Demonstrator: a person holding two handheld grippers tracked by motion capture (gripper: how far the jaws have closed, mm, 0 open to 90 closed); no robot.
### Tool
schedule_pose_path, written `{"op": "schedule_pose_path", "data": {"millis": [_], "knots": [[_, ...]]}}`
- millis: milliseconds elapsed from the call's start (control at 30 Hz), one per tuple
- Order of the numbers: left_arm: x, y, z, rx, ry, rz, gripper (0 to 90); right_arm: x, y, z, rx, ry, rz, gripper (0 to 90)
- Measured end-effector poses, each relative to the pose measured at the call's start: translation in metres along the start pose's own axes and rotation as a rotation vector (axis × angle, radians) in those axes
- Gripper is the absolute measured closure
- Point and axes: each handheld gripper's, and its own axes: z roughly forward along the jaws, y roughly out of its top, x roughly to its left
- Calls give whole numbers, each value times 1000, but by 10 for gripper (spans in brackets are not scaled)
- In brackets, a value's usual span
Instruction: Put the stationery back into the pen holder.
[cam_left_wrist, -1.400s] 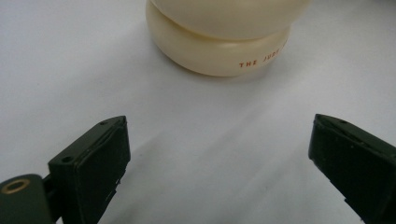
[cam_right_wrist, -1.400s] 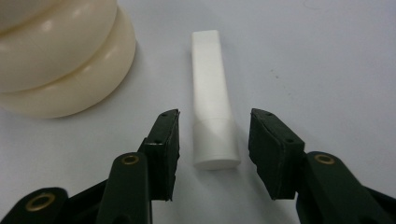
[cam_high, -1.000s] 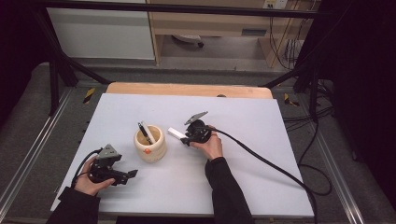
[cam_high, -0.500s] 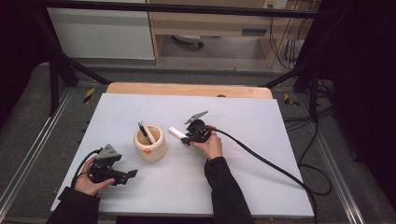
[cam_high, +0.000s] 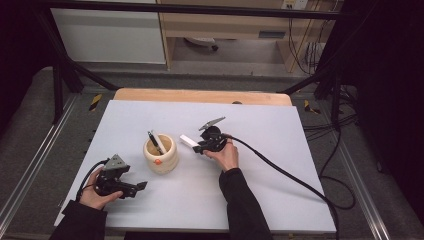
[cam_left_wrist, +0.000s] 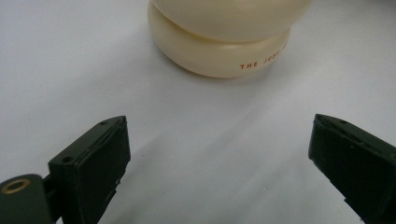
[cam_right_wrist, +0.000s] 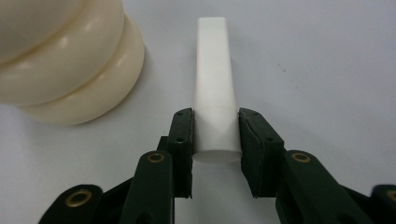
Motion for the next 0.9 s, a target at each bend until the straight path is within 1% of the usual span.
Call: {"op": "schedule_pose_path", "data": {"millis": [133,267,300,400,467,567,633,733,800,900], "knots": [[-1,0,0,-6,0,-1,55,2,3,-8,-9,-1,1,675],[-1,1,-1,-7,-3,9,55,4,5,-19,-11,1,-5,675],[-2,1,-1,-8,-4,9,55,5,6,-23,-10,4,0,675],[-3,1,-1,-10,-7,13,55,6,5,-33,-13,3,-10,675],[-3,2,-2,-11,-9,20,55,7,4,-40,-14,1,-8,675],[-5,2,-2,-12,-13,23,55,7,2,-51,-22,10,-1,675],[-5,2,-2,-13,-16,29,55,7,-1,-58,-17,7,0,675],[-7,3,-3,-15,-22,39,55,9,-6,-68,-17,15,-1,674],[-9,4,-3,-18,-30,52,54,11,-11,-74,-17,27,7,674],[-13,5,-4,-21,-43,76,46,13,-18,-82,-12,41,4,674]]}}
